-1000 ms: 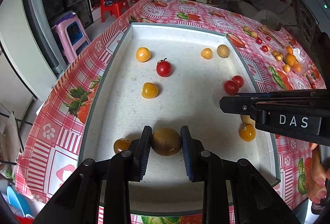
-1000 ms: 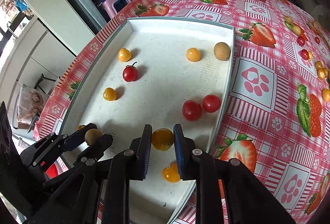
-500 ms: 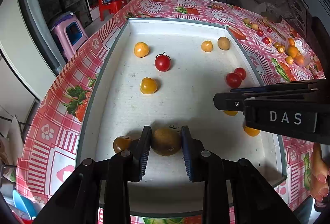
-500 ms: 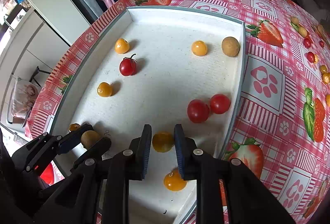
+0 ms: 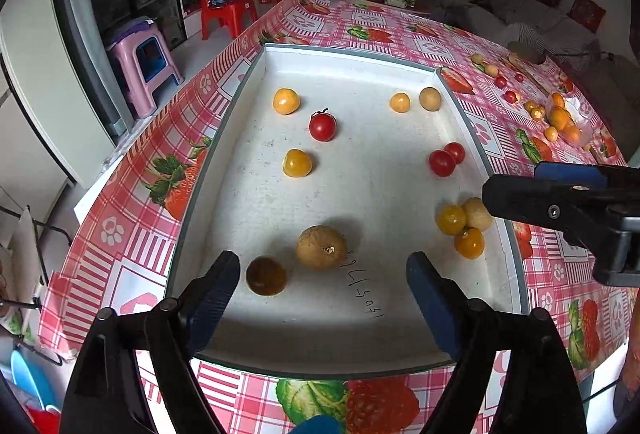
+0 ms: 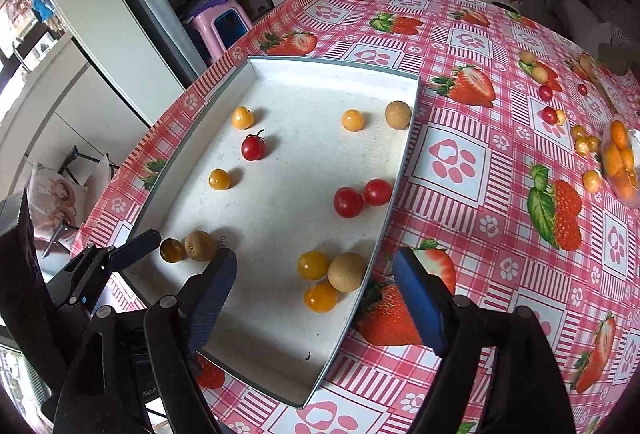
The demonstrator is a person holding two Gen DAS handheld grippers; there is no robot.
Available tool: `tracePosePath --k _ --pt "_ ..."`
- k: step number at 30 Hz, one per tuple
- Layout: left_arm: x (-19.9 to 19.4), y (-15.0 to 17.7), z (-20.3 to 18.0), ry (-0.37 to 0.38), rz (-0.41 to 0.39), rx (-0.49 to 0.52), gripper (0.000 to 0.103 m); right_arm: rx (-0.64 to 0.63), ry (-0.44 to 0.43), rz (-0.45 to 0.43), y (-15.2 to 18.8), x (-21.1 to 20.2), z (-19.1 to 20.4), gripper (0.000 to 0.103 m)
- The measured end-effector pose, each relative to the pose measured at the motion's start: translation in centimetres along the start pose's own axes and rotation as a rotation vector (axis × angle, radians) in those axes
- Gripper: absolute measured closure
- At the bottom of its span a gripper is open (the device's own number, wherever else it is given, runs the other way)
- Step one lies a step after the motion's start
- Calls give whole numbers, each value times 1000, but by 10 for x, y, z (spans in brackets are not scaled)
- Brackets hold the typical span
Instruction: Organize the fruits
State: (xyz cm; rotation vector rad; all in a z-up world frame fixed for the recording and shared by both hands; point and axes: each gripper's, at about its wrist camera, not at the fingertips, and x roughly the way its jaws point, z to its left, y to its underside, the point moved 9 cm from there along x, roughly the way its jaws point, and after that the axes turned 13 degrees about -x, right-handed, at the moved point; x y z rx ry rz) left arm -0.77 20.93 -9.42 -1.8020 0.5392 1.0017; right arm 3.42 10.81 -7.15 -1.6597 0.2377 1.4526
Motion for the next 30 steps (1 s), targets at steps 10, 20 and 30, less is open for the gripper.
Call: tracePosePath --k 10,20,30 --pt "-16 8 -8 4 -31 39 1 -26 71 -20 15 -20 3 0" --pt "-30 10 3 -30 -55 6 1 -38 120 -34 26 -37 5 0" --pt "-39 15 3 -62 -70 18 1 -27 130 -43 38 -44 11 0"
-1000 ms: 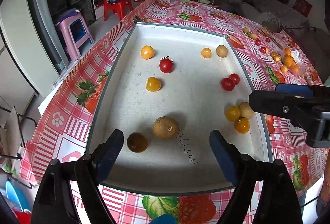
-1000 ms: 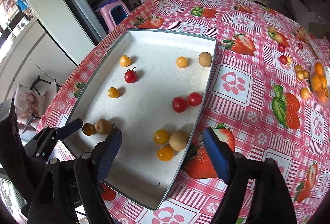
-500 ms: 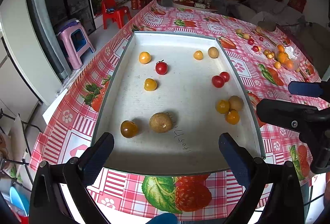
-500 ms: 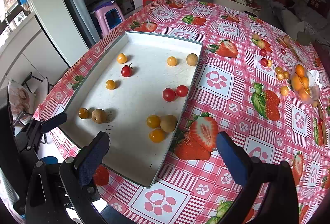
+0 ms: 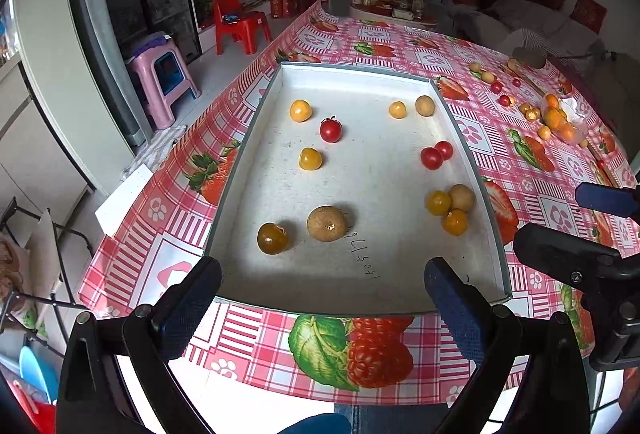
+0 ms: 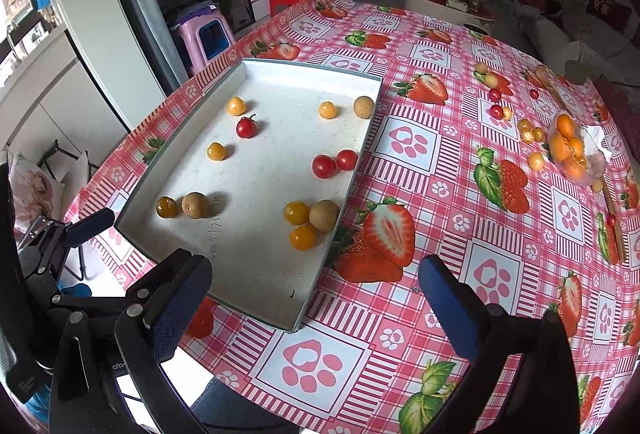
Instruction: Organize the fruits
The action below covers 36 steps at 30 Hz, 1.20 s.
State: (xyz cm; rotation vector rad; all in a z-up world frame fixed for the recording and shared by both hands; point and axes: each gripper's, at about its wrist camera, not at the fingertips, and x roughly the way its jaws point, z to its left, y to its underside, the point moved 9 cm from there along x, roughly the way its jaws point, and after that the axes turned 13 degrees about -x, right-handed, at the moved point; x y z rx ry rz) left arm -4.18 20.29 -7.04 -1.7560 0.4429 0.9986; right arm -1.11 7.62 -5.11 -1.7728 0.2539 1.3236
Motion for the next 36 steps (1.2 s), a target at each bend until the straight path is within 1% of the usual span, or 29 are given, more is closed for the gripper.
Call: tracePosePath --k 2,5,8,15,21,29,36 --pt "1 4 -1 -28 8 22 1 -9 3 2 2 0 3 0" --pt "2 12 -4 -14 30 35 1 -10 -2 4 5 1 6 0" --pt "1 14 -5 -19 23 36 1 -7 -3 4 6 1 5 0" --pt "-3 9 -6 -19 16 30 1 19 0 -2 8 0 0 0" --pt "-3 8 -9 -46 11 54 1 33 1 -3 10 -1 -2 0" --pt "3 3 -6 -62 28 44 1 24 9 6 10 1 -4 0" --pt "8 4 -7 -81 47 55 1 22 15 15 10 2 -7 0"
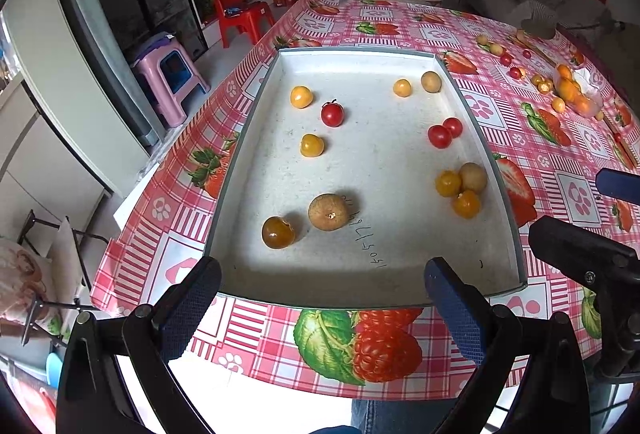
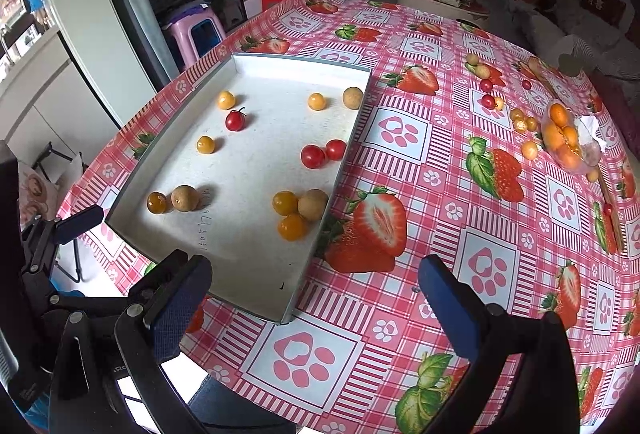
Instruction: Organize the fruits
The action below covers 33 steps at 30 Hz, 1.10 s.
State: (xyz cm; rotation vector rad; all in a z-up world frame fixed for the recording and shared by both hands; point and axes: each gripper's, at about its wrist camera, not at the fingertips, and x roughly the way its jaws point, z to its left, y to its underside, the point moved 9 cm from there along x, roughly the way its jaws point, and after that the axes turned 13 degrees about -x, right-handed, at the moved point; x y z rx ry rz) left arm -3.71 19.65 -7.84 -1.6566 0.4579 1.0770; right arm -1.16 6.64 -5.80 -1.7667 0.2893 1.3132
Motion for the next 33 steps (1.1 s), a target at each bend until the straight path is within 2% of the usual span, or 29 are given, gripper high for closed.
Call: tracePosePath --k 20,33 --pt "10 0 -3 -19 30 12 1 2 0 8 2 6 -4 0" --pt "10 0 -8 -7 37 9 1 2 -2 10 2 7 -4 0"
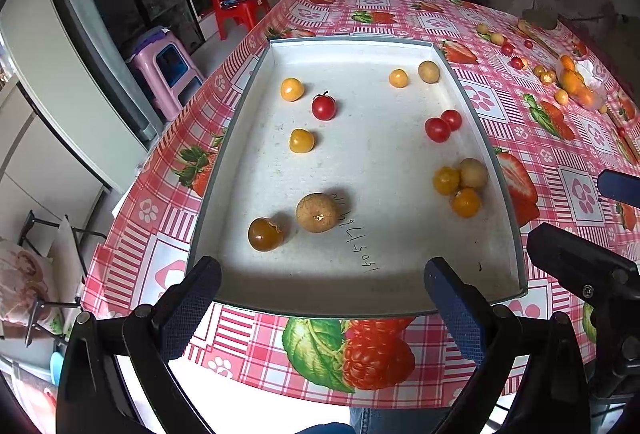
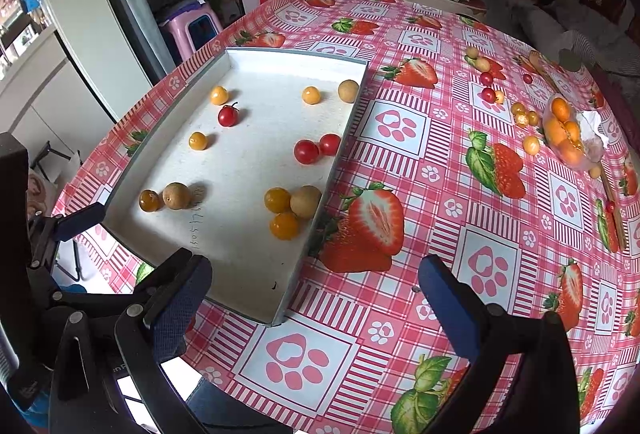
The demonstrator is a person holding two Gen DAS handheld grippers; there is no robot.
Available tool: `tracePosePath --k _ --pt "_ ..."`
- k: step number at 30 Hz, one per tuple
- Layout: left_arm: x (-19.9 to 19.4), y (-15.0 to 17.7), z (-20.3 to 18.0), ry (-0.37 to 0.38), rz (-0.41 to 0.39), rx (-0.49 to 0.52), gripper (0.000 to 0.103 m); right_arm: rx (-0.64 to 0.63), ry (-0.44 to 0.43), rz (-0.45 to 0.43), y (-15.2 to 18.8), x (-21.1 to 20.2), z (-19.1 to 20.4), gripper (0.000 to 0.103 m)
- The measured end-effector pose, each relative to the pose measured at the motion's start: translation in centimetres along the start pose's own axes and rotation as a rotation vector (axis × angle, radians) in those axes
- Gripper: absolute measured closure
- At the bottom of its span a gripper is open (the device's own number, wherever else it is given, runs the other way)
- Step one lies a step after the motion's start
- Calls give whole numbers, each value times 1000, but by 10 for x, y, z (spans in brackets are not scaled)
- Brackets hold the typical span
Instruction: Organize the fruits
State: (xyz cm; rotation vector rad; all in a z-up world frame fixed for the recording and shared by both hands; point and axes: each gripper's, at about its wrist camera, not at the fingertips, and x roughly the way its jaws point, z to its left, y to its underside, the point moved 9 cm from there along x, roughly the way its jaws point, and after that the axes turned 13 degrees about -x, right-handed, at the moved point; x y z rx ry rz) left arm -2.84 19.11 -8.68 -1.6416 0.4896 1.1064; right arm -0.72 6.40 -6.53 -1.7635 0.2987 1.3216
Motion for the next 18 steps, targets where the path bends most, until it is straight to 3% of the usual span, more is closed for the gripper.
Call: tracePosePath --k 13,18 --pt "2 3 0 7 19 -8 1 -4 -1 0 1 0 1 0" --pt "-2 0 0 14 -9 -2 1 -5 -2 0 0 0 2 0"
